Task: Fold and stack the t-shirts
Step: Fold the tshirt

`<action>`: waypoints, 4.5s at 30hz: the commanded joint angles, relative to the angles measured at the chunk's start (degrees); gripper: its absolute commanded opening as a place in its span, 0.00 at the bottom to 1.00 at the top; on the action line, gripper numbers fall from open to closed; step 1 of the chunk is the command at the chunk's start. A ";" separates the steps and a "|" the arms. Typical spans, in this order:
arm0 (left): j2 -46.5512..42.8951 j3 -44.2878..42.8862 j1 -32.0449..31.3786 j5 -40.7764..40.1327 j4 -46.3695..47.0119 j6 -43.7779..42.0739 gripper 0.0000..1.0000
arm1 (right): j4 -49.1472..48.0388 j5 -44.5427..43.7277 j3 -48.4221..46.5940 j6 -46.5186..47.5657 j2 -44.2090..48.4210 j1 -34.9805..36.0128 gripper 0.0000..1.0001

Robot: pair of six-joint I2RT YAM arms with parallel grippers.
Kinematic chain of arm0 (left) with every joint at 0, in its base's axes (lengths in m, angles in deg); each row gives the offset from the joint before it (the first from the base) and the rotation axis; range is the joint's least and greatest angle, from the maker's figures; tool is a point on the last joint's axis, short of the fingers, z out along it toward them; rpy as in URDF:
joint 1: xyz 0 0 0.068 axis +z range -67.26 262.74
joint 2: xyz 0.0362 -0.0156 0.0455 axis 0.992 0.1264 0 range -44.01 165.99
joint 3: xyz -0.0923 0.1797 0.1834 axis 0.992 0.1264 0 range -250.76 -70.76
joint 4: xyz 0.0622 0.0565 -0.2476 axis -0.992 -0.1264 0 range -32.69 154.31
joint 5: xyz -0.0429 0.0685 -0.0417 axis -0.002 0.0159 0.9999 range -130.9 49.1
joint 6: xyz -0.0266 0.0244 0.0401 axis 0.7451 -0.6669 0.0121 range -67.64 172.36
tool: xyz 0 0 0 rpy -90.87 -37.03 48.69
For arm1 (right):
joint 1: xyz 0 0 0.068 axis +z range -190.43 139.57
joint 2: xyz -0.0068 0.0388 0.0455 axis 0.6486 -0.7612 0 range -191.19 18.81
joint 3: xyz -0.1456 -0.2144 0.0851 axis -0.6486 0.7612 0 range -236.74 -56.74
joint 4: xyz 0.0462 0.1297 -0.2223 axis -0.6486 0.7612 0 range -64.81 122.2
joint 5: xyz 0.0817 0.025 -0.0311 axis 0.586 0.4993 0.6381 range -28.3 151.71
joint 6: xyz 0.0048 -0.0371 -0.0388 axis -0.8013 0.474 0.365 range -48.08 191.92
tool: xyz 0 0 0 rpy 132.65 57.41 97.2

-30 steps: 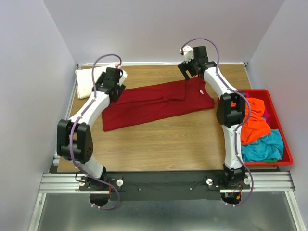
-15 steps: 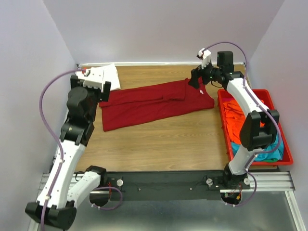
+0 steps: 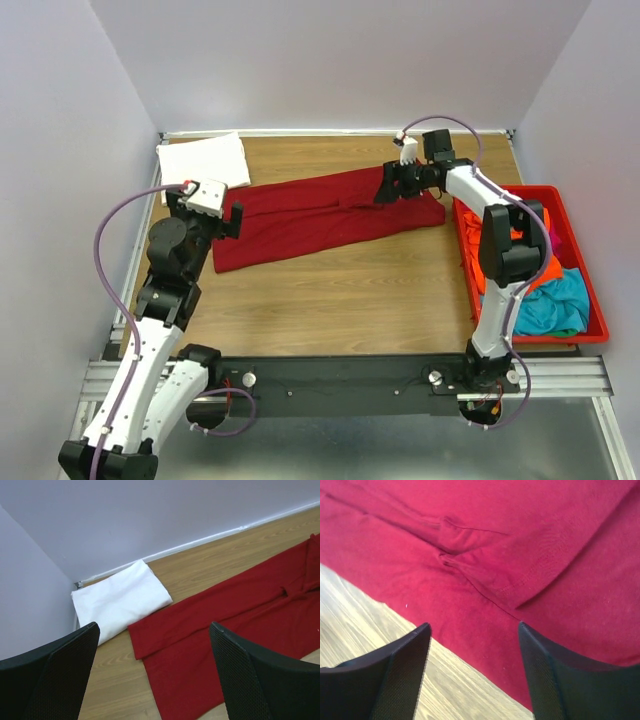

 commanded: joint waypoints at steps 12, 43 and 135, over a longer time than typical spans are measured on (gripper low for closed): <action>-14.40 14.04 -0.21 1.86 11.92 2.67 0.97 | -0.74 -7.13 -1.40 -8.60 -6.37 1.56 0.71; -16.79 16.07 -0.21 6.26 13.59 3.12 0.97 | -0.48 0.24 -20.18 -12.03 -16.04 2.08 0.08; 0.68 5.01 -0.39 15.73 17.54 19.28 0.98 | 13.93 -13.65 27.08 47.38 29.90 42.45 0.76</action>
